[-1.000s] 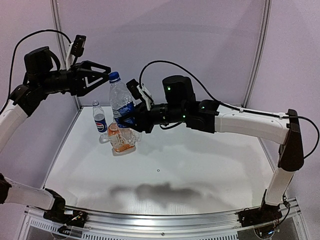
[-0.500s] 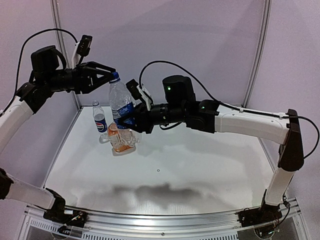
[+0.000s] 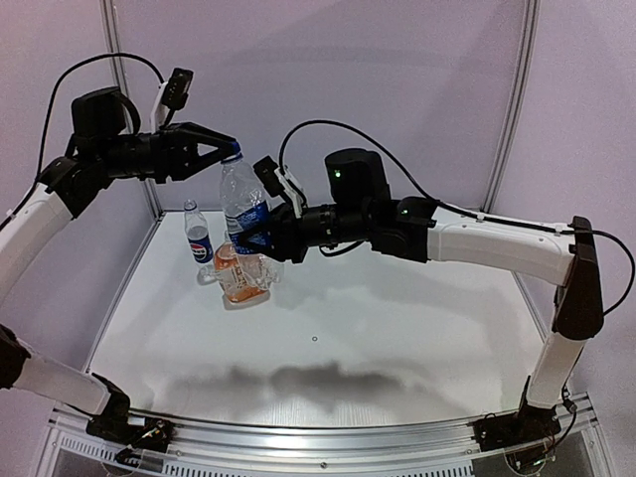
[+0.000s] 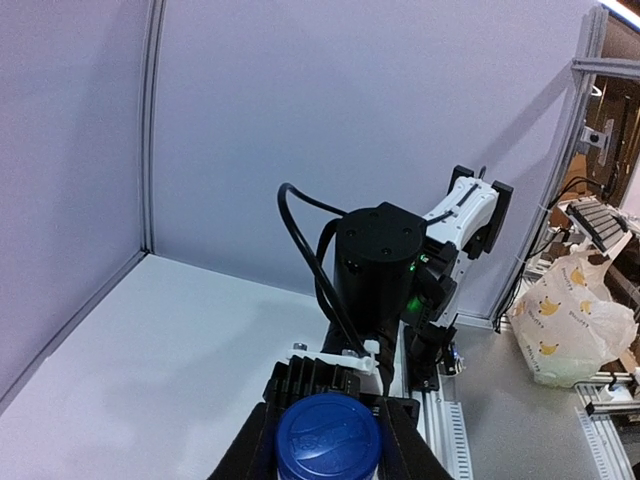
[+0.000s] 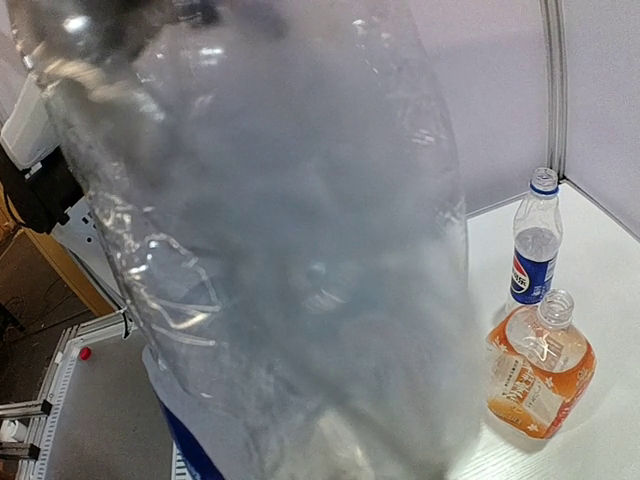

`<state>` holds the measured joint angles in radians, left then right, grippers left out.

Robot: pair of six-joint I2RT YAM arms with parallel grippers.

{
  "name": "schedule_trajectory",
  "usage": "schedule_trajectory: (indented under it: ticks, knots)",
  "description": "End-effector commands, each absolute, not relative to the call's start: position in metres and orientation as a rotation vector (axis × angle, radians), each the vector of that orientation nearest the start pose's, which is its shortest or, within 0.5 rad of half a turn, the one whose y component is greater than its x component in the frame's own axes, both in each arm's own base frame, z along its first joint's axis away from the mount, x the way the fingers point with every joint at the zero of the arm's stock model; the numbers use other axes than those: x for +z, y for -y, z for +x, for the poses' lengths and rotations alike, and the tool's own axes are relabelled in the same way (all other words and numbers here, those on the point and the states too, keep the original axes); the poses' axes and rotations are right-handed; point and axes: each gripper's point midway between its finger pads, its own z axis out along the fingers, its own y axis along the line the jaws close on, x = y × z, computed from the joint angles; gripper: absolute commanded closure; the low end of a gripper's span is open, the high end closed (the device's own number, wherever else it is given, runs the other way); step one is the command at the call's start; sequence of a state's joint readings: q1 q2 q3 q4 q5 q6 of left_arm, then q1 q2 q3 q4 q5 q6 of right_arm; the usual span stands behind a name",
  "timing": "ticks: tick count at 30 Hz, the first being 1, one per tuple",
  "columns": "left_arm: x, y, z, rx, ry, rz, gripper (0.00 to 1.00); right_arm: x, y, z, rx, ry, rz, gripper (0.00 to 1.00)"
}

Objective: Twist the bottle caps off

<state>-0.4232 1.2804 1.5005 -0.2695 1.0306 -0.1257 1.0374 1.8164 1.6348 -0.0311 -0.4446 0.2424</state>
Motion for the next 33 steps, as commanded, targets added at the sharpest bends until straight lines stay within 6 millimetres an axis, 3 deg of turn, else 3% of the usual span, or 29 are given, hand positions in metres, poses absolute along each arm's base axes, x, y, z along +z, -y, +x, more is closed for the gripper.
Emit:
schedule_trajectory:
  ticks: [1, 6, 10, 15, 21, 25, 30, 33]
  knots:
    - [0.467, 0.275, 0.244, -1.252, -1.434, 1.044, 0.76, 0.339, -0.520, 0.228, 1.245, -1.655, -1.047, 0.70]
    - [0.455, 0.279, 0.249, -1.220, -1.509, 1.009, 0.80, 0.329, -0.519, 0.255, 1.100, -1.735, -0.958, 0.69]
    - [0.447, 0.284, 0.261, -1.075, -1.616, 0.916, 0.80, 0.311, -0.513, 0.281, 0.931, -1.822, -0.883, 0.70]
    - [0.438, 0.282, 0.291, -0.844, -1.769, 0.668, 0.82, 0.292, -0.498, 0.305, 0.745, -1.897, -0.781, 0.69]
    - [0.431, 0.282, 0.303, -0.699, -1.844, 0.485, 0.84, 0.282, -0.489, 0.321, 0.635, -1.923, -0.716, 0.69]
    - [0.439, 0.276, 0.310, -0.632, -1.861, 0.402, 0.84, 0.275, -0.483, 0.328, 0.577, -1.947, -0.673, 0.69]
    - [0.465, 0.258, 0.315, -0.596, -1.832, 0.274, 0.83, 0.268, -0.473, 0.334, 0.515, -1.966, -0.632, 0.70]
    - [0.477, 0.257, 0.312, -0.613, -1.800, 0.273, 0.83, 0.266, -0.470, 0.334, 0.511, -1.967, -0.623, 0.70]
